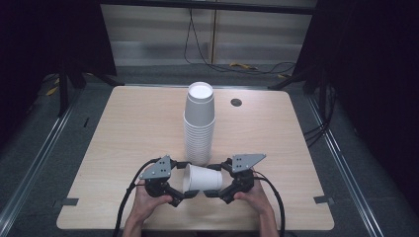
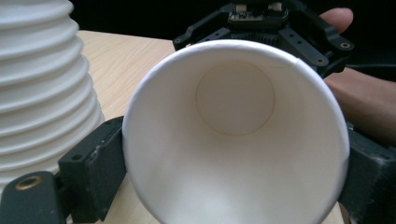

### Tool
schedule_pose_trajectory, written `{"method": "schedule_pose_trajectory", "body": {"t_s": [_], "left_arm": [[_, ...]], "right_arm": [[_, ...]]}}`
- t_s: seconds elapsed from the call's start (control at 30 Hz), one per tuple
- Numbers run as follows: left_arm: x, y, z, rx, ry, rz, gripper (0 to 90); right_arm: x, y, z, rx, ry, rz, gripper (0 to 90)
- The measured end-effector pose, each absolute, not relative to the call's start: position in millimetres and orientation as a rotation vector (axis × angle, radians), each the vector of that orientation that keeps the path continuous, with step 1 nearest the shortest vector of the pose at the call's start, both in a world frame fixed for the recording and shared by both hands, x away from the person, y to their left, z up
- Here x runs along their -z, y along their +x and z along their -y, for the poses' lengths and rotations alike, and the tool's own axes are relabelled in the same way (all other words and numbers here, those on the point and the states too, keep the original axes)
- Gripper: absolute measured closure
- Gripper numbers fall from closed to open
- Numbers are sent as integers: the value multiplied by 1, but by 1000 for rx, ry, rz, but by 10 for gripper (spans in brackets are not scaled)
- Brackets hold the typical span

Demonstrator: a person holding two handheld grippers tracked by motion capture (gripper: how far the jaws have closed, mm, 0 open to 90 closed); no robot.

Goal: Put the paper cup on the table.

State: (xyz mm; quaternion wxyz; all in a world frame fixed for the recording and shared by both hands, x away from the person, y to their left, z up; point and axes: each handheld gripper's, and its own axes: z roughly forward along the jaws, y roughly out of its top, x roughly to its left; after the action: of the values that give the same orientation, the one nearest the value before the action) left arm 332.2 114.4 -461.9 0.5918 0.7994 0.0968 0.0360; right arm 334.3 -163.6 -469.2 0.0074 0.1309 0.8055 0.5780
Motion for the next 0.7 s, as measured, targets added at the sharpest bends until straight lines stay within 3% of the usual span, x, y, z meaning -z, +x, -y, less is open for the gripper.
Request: {"method": "schedule_pose_trajectory", "body": {"t_s": [0.7], "left_arm": [[461,338,-137,-152,1883,-325,98]], "right_arm": [[470,328,181,-1790,632,-2238,133]]}}
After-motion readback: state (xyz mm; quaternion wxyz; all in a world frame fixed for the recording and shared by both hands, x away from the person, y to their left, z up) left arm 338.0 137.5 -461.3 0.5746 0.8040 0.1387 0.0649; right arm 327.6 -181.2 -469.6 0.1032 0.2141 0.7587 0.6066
